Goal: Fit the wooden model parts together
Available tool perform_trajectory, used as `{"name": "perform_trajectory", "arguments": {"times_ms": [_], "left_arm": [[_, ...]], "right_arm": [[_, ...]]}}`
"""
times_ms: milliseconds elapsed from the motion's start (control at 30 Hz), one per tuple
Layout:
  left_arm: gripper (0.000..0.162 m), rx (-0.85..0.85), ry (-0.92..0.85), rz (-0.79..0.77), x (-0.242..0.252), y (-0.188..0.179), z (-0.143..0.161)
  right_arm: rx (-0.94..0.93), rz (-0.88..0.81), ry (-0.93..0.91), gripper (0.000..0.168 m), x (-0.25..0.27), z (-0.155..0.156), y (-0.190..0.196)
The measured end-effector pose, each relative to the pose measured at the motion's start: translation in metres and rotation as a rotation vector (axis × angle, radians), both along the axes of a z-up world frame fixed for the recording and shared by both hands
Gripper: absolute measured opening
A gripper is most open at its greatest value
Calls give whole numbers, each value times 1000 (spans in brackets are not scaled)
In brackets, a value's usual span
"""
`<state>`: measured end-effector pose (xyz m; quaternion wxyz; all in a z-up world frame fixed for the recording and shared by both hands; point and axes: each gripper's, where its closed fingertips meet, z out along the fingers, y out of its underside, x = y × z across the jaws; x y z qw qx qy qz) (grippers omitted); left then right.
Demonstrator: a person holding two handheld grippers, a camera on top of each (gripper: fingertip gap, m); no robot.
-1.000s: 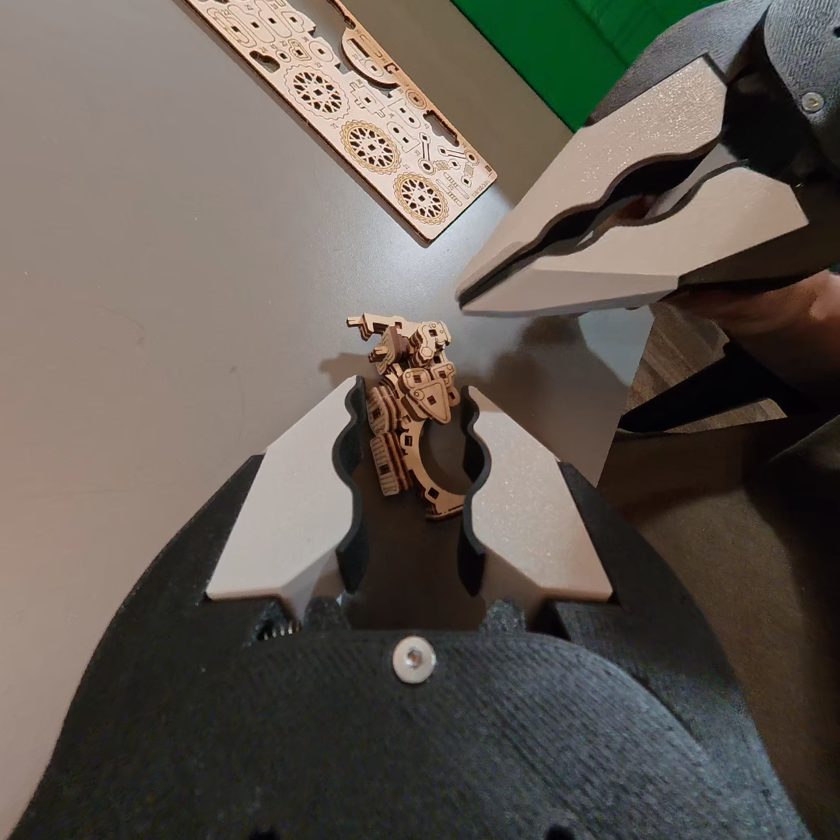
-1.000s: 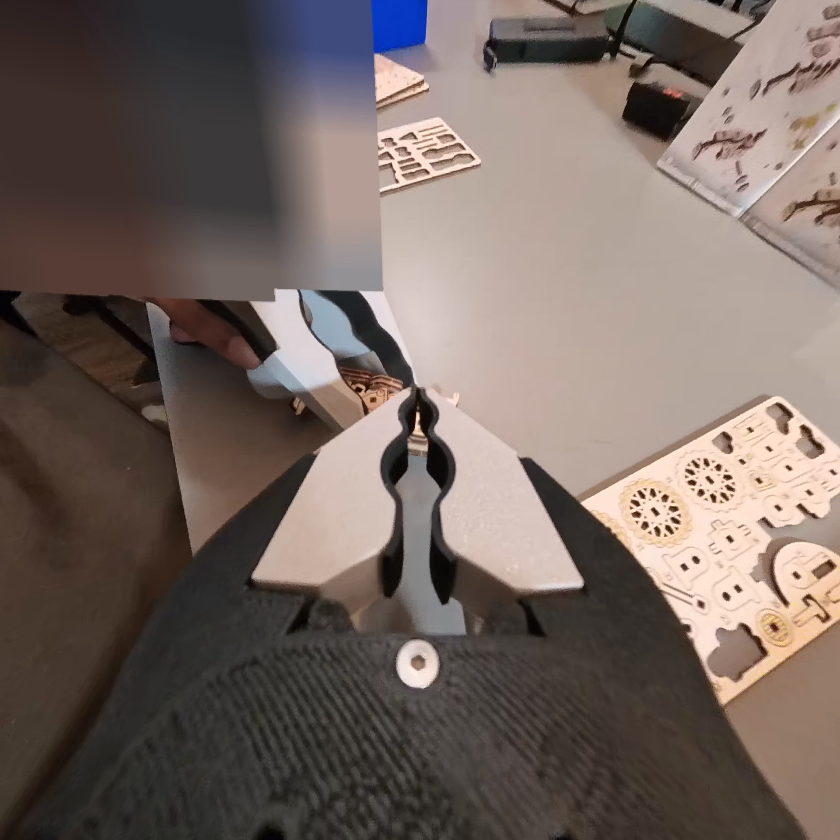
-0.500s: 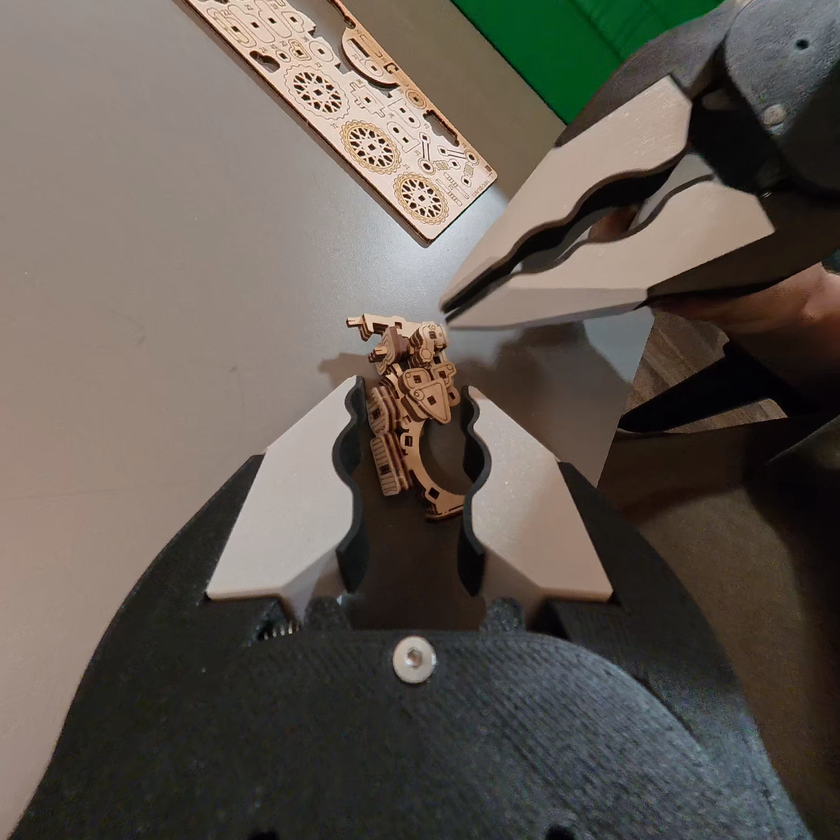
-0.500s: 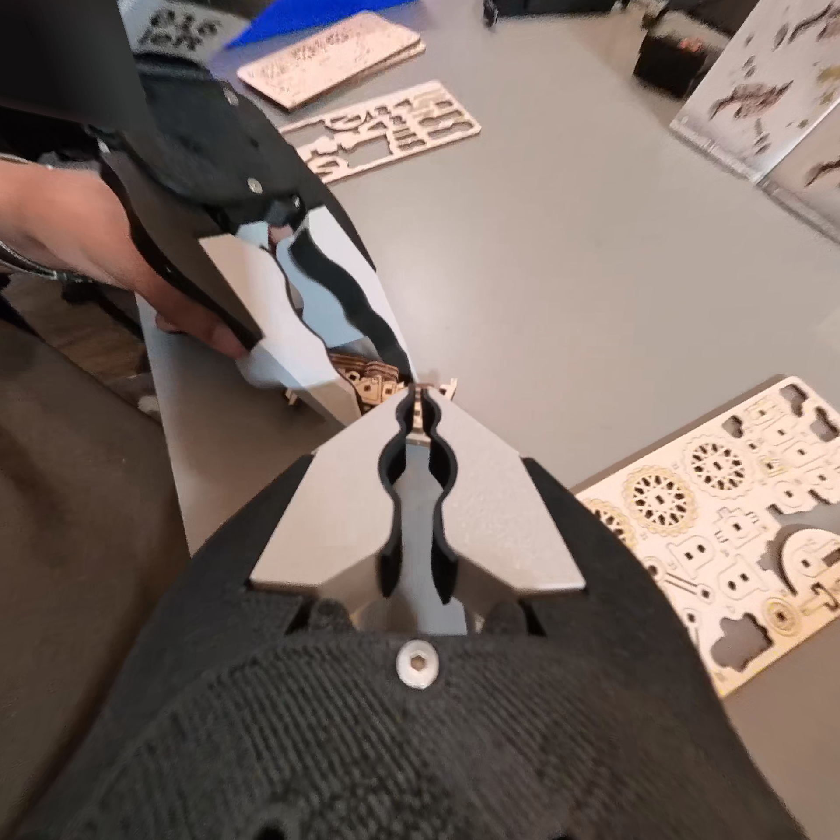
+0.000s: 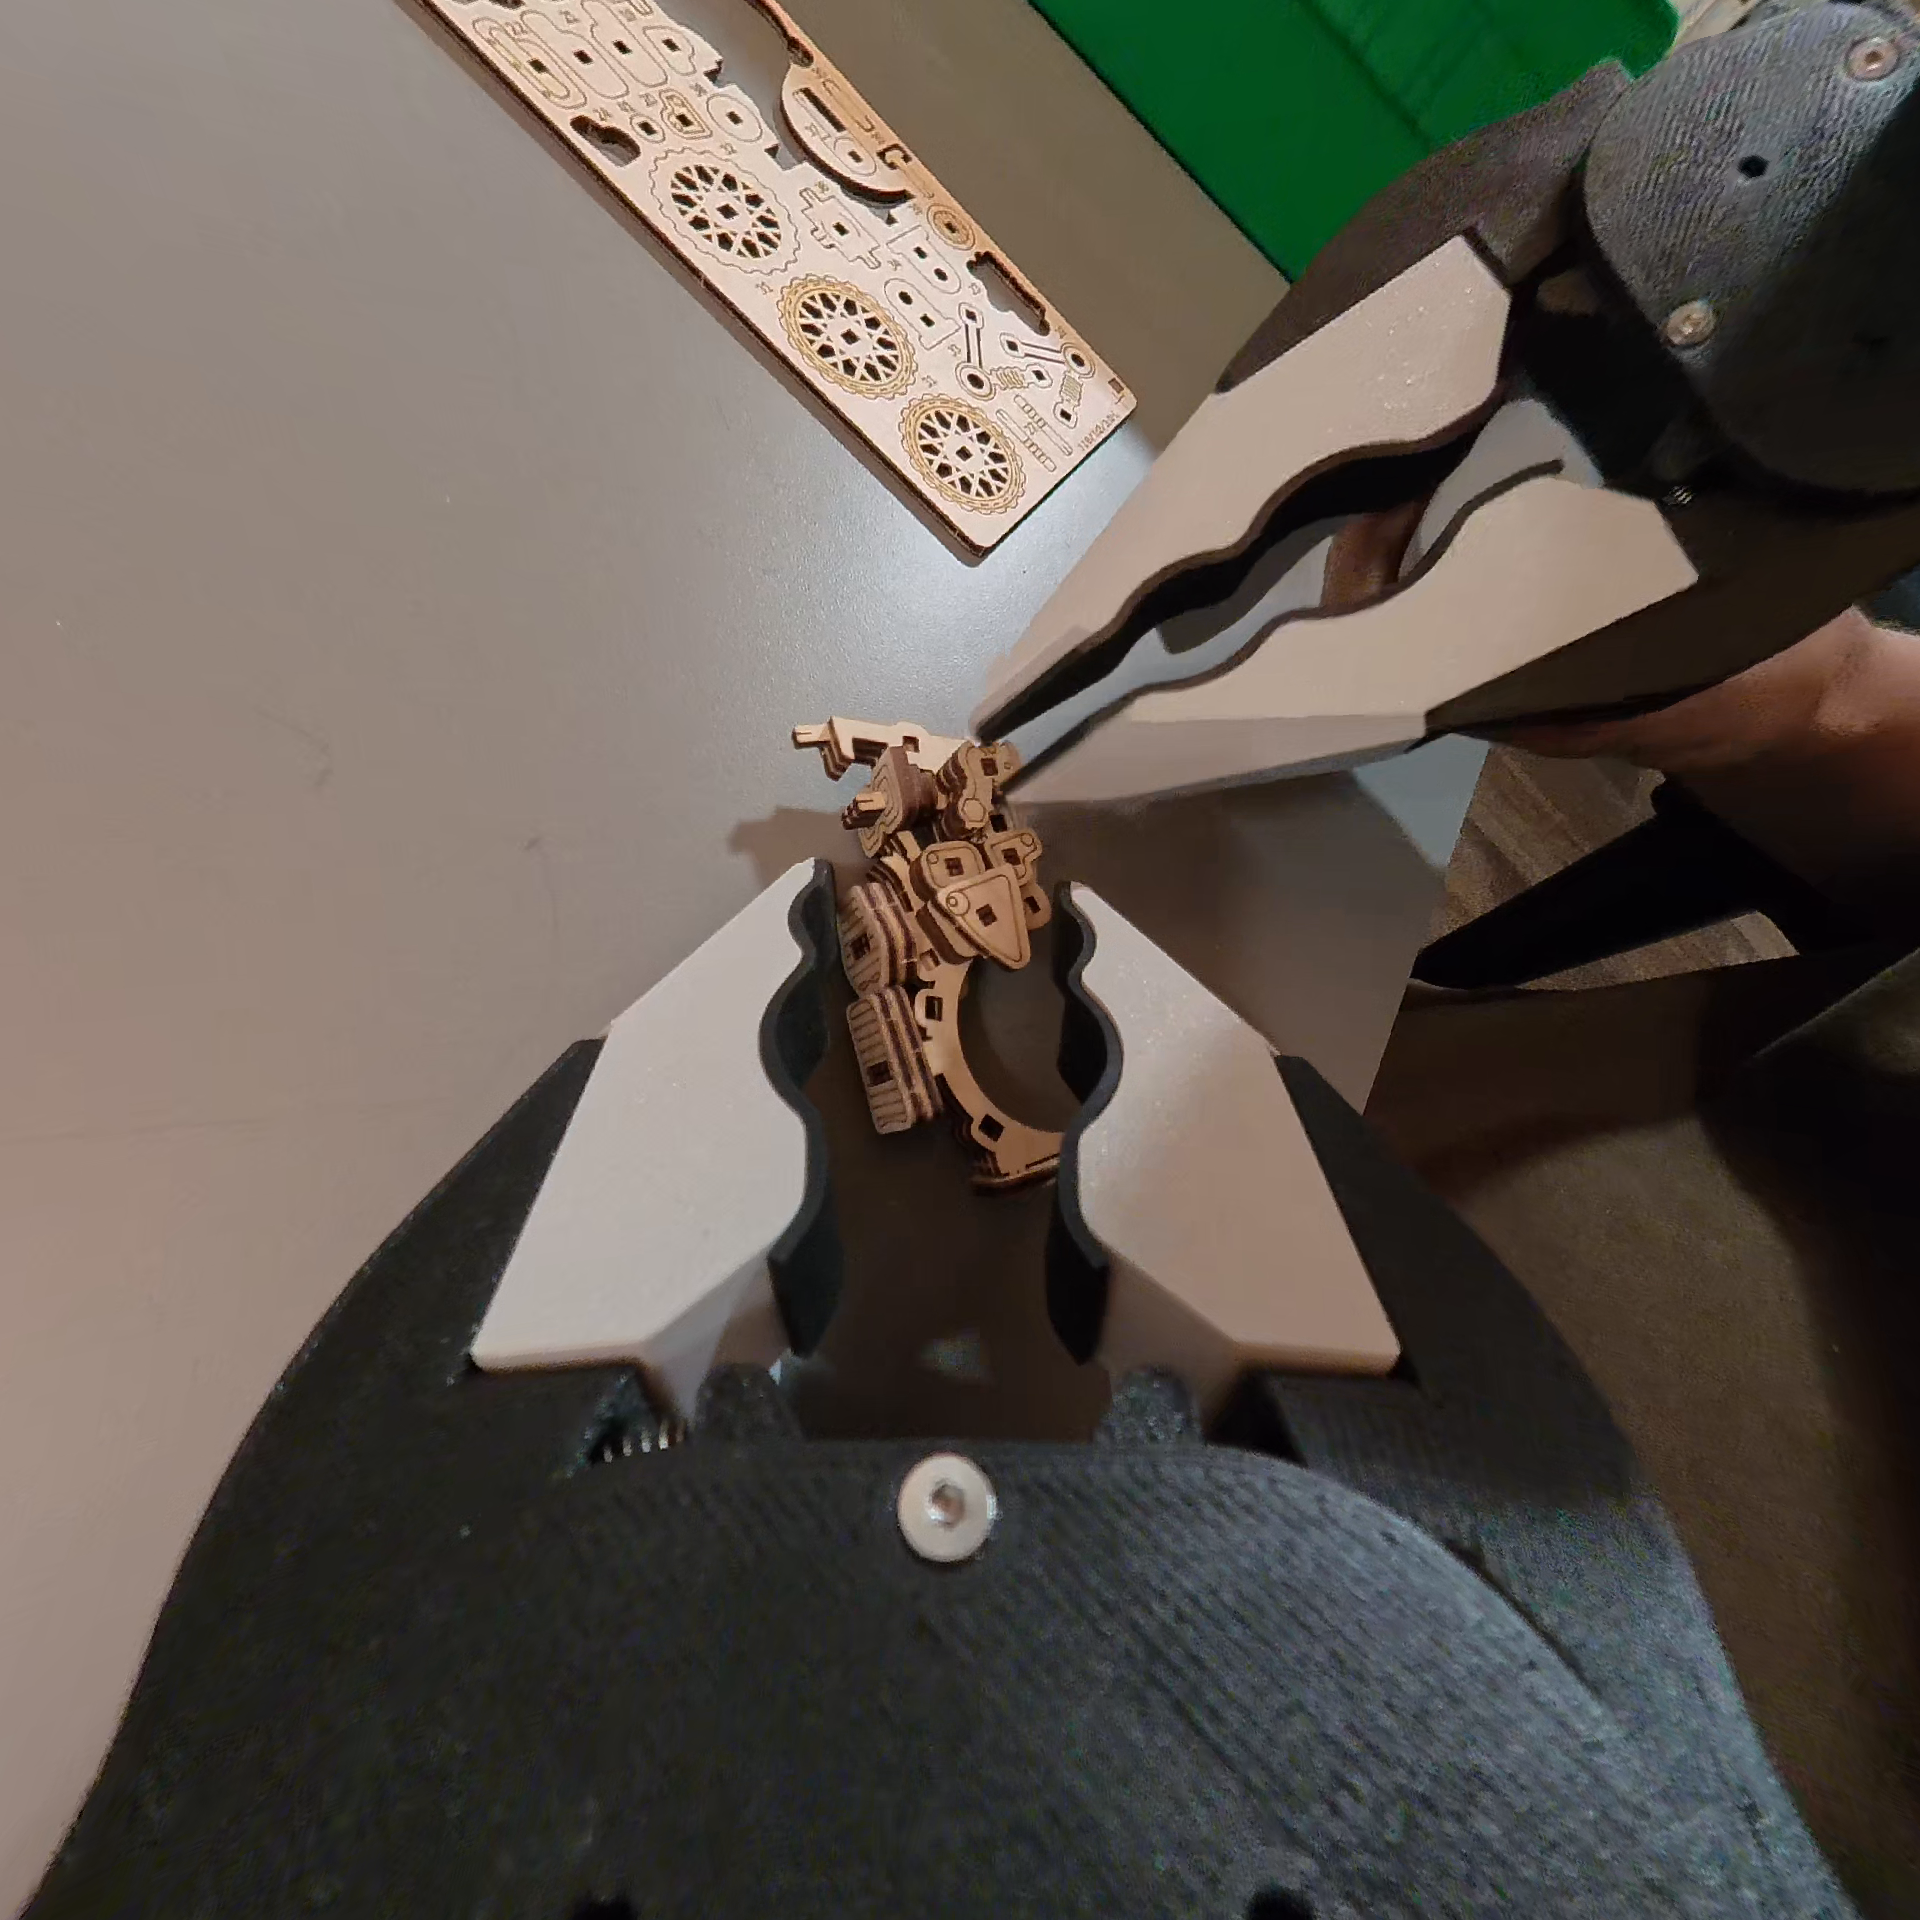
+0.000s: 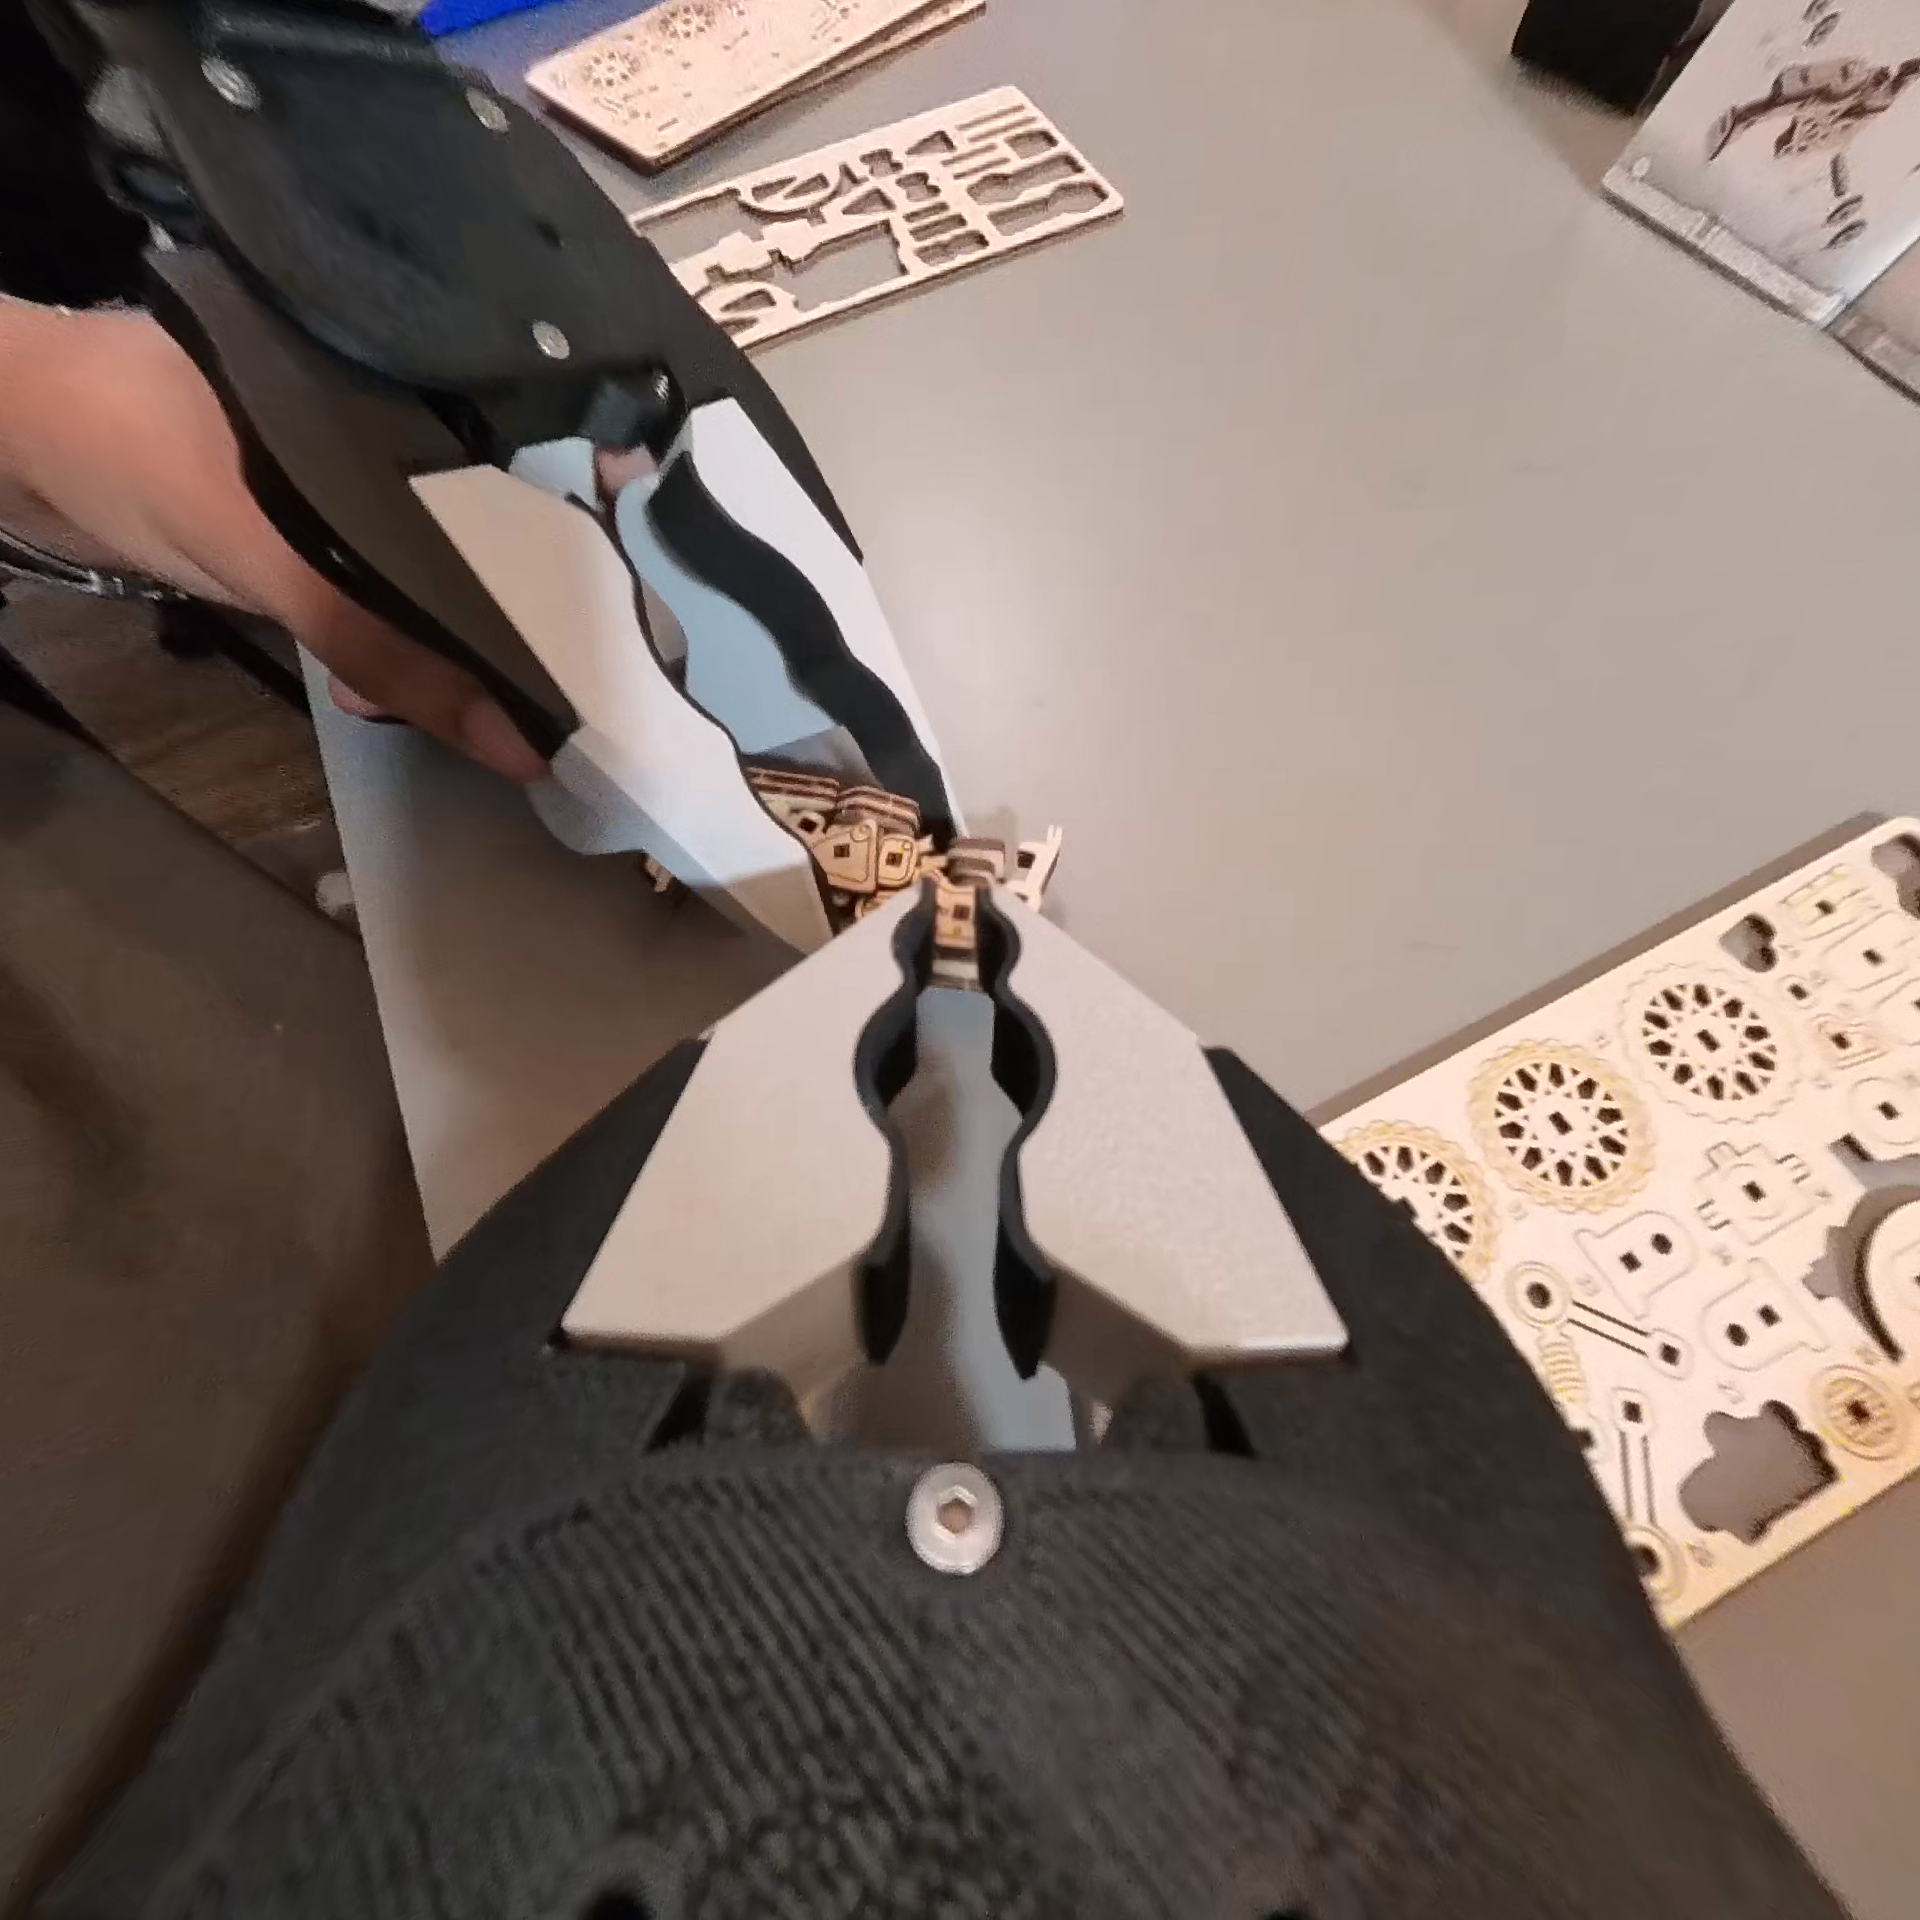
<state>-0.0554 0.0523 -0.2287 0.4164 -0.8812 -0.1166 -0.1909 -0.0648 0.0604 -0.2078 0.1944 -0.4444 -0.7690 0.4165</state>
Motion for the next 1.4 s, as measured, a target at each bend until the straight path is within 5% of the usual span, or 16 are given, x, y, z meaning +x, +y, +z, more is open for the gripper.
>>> {"name": "perform_trajectory", "arguments": {"times_ms": [133,467,800,1400], "left_arm": [[41,0,-1,0,0,0,0],[40,172,-31,17,-3,6,29],[40,572,459,30,0,4,102],[40,633,707,-16,18,7,106]], "right_arm": [[-34,-31,104,5,-3,24,7],[-362,-162,101,36,-9,41,35],[-834,-32,146,45,8,89,21],[-690,56,202,26,28,99,-2]]}}
